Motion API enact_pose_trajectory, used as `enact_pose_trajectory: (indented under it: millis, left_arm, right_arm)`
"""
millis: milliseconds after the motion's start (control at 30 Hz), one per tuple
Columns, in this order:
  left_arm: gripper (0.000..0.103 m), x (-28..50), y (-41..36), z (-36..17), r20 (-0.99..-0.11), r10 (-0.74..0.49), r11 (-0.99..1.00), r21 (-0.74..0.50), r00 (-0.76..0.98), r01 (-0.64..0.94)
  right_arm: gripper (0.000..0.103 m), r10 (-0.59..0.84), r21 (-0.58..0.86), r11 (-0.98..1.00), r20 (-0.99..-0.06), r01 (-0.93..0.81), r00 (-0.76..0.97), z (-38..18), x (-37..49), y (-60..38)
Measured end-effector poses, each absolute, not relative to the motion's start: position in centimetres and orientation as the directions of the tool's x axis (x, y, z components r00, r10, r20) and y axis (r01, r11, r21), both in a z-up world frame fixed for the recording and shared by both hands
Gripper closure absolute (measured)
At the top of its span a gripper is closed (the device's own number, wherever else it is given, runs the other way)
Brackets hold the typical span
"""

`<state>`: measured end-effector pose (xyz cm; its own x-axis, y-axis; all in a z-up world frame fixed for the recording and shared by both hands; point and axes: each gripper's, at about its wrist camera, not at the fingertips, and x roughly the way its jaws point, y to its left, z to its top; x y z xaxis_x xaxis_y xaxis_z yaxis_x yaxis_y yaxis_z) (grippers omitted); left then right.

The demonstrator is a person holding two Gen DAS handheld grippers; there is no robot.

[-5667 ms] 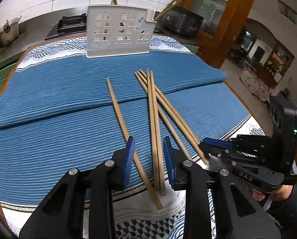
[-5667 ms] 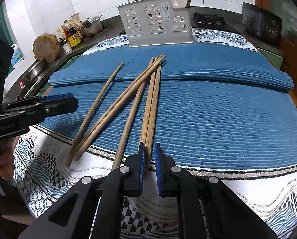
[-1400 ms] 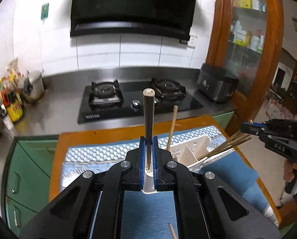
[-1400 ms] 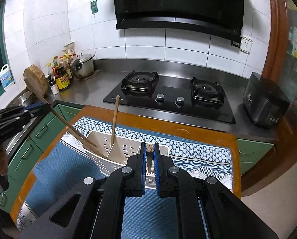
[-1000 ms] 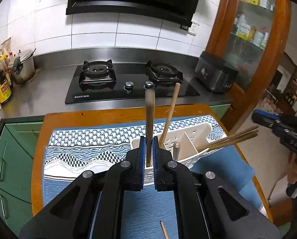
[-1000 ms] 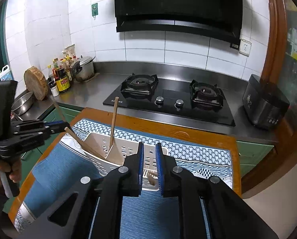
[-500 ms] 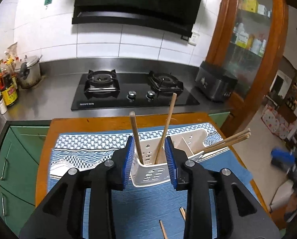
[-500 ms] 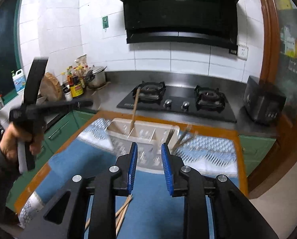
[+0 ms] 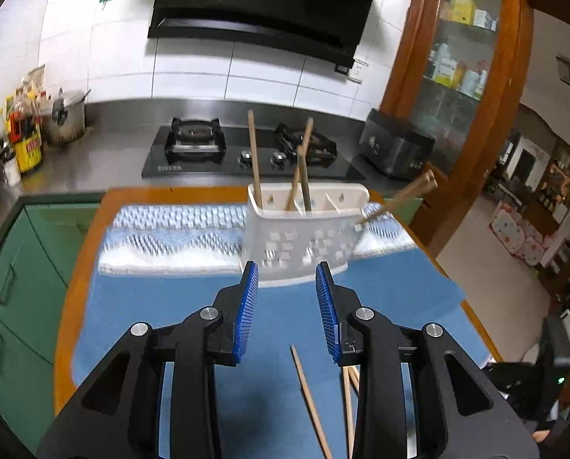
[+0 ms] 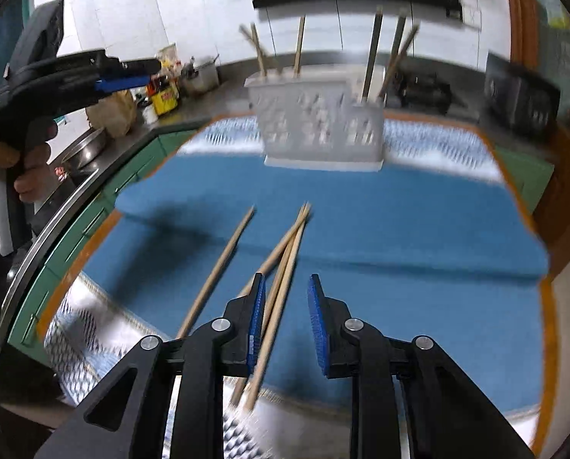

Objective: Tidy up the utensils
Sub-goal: 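Return both tools to the mat and each close on another chopstick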

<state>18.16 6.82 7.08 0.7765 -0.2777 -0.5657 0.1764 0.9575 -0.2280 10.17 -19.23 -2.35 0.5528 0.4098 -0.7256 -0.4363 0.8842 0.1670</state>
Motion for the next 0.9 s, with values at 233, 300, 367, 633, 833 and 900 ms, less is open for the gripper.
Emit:
enact_pose_trajectory:
  millis: [233,300,367,633,833,900]
  left_arm:
    - [0.071,13.8,6.6,2.2,-0.59,-0.312,0.945,-0.277,0.745,0.175]
    - [0.071,13.1,6.4,1.4,-0.596,-0.317,0.943,-0.282,0.738,0.178]
    - [0.071,12.2,6.0,0.4,-0.602,-0.331,0.939,-0.289,0.727,0.188]
    - [0.071,9.5,3.5,-3.1,-0.625,-0.399,0.915,-0.325,0.671,0.24]
    - [0.071,8.6,1.5,-5.6,-0.651,-0.443,0.896,-0.351,0.617,0.273]
    - [0.071,8.4,0.9,-6.4,-0.661,-0.451,0.892,-0.354,0.599,0.282]
  right_arm:
    - [0.086,0.381,0.186,0.902,-0.766,-0.389,0.518,-7.0,7.5,-18.0]
    - [0.088,0.376,0.196,0.908,-0.771,-0.37,0.514,-7.9,7.2,-17.8]
    - [0.089,0.385,0.217,0.907,-0.773,-0.36,0.504,-8.3,7.2,-17.8]
    - [0.093,0.364,0.209,0.916,-0.789,-0.342,0.494,-9.6,7.2,-17.1]
    - [0.093,0.336,0.167,0.922,-0.792,-0.349,0.51,-9.7,7.2,-16.7]
    - [0.095,0.333,0.164,0.923,-0.791,-0.347,0.513,-9.8,7.1,-16.8]
